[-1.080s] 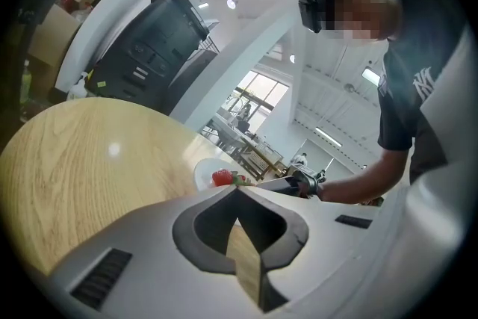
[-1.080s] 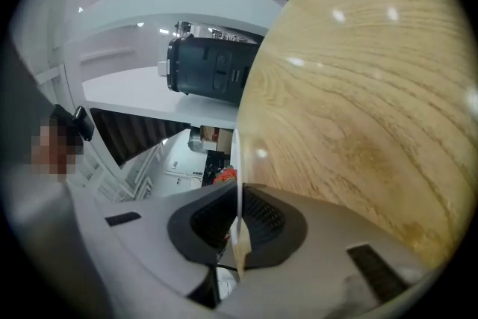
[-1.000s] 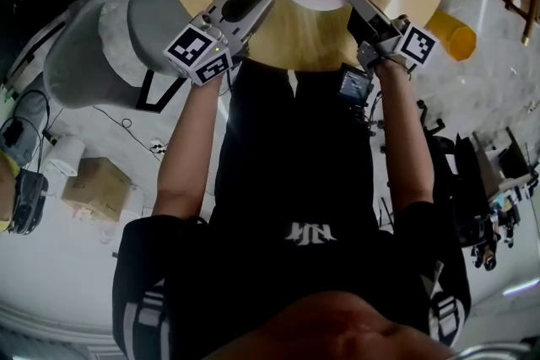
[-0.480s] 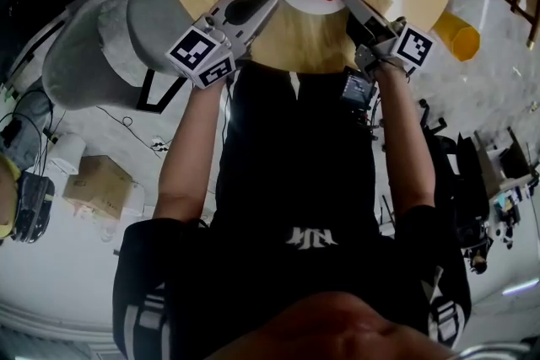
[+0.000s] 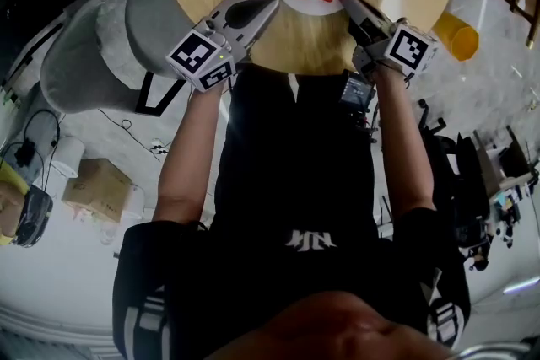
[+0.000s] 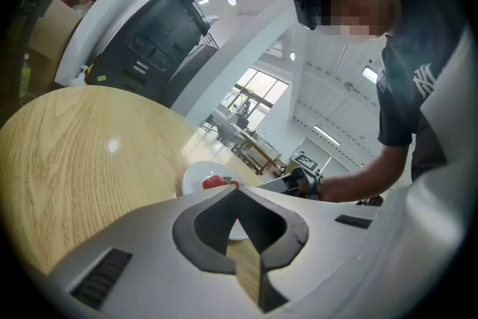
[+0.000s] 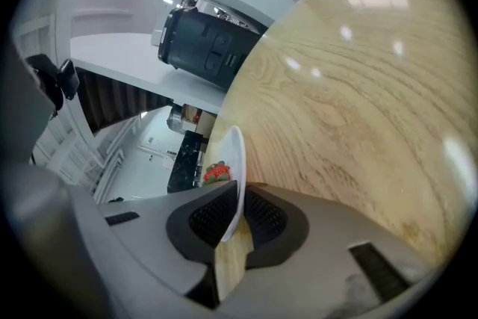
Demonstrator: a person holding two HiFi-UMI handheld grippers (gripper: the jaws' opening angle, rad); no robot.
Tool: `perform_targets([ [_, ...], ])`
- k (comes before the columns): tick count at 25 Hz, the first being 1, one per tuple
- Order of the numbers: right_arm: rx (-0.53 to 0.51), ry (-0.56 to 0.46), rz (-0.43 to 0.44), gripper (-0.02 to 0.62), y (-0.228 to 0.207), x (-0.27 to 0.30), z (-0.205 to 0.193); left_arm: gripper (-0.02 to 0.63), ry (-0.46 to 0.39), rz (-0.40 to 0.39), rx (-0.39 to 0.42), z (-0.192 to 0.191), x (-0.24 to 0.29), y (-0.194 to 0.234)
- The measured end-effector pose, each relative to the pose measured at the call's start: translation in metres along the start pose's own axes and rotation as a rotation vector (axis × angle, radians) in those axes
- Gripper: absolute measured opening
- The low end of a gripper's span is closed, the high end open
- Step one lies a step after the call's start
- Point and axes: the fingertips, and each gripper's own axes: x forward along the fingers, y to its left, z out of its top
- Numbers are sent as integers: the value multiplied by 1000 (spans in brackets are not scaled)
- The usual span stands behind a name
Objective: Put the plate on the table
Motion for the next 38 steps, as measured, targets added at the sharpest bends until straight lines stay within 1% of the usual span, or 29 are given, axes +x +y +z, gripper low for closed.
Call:
perform_targets([
  [2,-50,8,-45,36,-2,0,2,2,0,-3,-1,-1,1,-1],
  [6,-170,1,-99,53,1,2,6,2,10,-10,4,-4,2,-4],
  [8,-234,-5,-156,68,0,2,10,2,14,-13,7,-4,2,-5],
  [11,-361,2,-249,88,-5,3,16,2,14,-15,7,-4,2,-4],
  [13,-435,7,-289,101,-5,4,20,2,16,-17,7,-5,3,-5],
  [15,-484,7,-313,109,-4,4,23,2,18,-20,8,-6,4,-7],
  [25,-616,20,-382,119,-6,4,32,2,24,-25,13,-9,5,-14],
  [33,-781,49,-484,138,-6,8,29,2,18,-26,10,-11,0,-11],
  [35,-794,55,-497,138,-7,7,28,2,14,-29,11,-13,-1,-15],
  [38,-780,38,-497,142,-8,7,30,2,7,-44,22,-7,-4,-17],
])
